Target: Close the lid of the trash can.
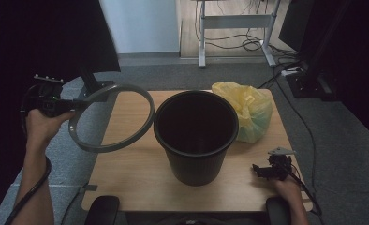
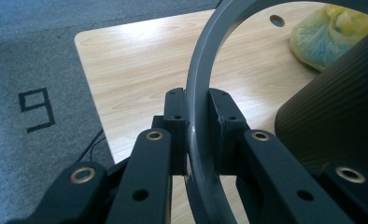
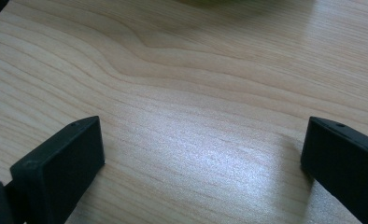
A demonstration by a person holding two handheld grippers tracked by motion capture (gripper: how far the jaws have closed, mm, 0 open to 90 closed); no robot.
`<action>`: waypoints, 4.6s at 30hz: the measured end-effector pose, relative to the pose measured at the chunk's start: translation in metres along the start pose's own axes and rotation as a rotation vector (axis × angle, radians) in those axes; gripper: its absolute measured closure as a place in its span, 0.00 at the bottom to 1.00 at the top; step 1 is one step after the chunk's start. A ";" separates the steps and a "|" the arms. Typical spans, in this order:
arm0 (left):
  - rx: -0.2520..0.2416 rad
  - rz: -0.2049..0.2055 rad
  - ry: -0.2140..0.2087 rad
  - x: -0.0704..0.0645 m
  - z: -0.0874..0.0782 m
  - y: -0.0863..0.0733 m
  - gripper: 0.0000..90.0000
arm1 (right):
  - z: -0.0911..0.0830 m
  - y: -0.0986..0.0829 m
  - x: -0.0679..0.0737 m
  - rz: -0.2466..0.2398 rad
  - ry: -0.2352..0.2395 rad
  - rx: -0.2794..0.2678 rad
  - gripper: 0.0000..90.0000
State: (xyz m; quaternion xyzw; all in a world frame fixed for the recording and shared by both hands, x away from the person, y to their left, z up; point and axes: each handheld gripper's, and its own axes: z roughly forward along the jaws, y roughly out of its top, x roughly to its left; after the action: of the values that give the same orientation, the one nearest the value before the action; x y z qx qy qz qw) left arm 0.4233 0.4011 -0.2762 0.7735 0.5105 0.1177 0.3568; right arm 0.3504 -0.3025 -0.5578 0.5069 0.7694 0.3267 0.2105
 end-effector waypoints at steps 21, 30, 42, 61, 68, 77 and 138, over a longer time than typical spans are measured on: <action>0.039 0.095 -0.025 -0.044 0.032 0.028 0.87 | 0.000 0.000 0.000 0.001 0.000 0.000 0.00; 0.045 0.133 -0.047 -0.062 0.044 0.038 0.87 | 0.000 0.000 0.000 0.001 0.000 0.000 0.00; 0.053 0.176 -0.078 -0.088 0.063 0.052 0.87 | 0.000 0.000 0.000 0.001 0.000 0.000 0.00; 0.062 0.244 -0.144 -0.136 0.099 0.071 0.87 | 0.000 0.000 0.000 0.000 0.000 0.001 0.00; 0.066 0.274 -0.168 -0.157 0.111 0.079 0.87 | 0.000 0.000 0.000 0.001 0.000 0.000 0.00; 0.074 0.314 -0.199 -0.182 0.122 0.089 0.87 | 0.000 0.000 0.000 0.001 0.000 0.000 0.00; 0.002 0.384 -0.148 -0.148 0.091 0.069 0.00 | 0.000 0.000 0.000 -0.005 0.005 0.000 0.00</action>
State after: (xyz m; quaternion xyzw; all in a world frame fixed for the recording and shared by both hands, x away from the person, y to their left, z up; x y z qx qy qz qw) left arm 0.4552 0.2173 -0.2687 0.8635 0.3260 0.1258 0.3637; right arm 0.3503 -0.3022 -0.5578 0.5041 0.7713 0.3273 0.2097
